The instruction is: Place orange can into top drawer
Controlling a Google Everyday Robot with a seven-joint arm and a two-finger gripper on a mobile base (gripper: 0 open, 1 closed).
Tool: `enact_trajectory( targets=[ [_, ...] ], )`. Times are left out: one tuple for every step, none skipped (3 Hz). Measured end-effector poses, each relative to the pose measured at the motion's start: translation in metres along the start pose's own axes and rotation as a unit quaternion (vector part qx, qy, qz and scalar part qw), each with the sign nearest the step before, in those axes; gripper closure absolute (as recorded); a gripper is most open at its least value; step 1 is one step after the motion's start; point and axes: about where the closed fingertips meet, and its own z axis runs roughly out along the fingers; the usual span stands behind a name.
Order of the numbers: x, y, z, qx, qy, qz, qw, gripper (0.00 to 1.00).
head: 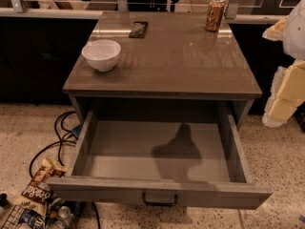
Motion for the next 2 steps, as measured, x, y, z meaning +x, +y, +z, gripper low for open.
enact_trajectory(
  targets=[
    [0.000,0.000,0.000,0.000,0.000,0.000,1.0000,0.00],
    [-0.002,-0.038,0.004,0.022,-0.029,0.007,0.9993,0.00]
  ],
)
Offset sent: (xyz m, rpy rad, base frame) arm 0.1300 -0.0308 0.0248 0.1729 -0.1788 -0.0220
